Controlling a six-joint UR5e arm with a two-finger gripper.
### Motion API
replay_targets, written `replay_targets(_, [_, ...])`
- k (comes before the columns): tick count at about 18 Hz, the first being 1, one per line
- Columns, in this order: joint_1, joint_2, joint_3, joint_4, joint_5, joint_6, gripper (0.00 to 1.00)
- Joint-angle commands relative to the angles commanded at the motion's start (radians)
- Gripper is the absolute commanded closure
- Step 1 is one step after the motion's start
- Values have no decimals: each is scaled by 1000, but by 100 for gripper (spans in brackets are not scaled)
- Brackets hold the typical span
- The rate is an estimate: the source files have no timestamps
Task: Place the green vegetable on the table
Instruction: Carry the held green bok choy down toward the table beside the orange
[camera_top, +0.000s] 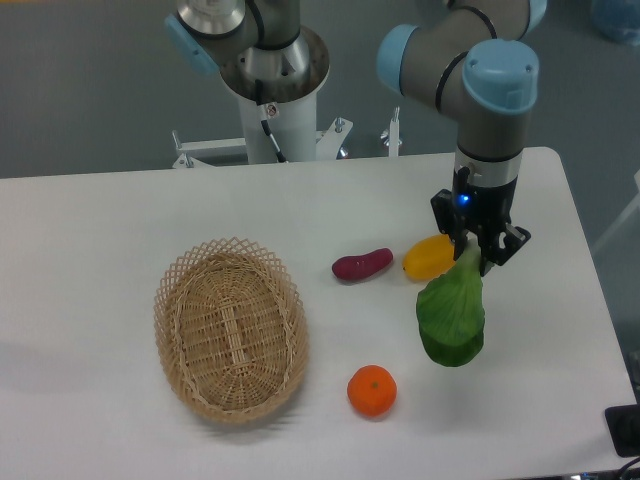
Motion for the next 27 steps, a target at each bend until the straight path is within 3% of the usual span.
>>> replay_targets(8, [-11,-2,-34,15,3,-11,54])
replay_targets(15, [-55,-57,-112,193,9,-110,54])
replay_targets(17, [-66,-81,-114,218,9,-62,54])
replay_targets(23, [-71,-144,-103,221,9,162,55])
replay_targets(27, [-69,-160,-110,224,9,210,55])
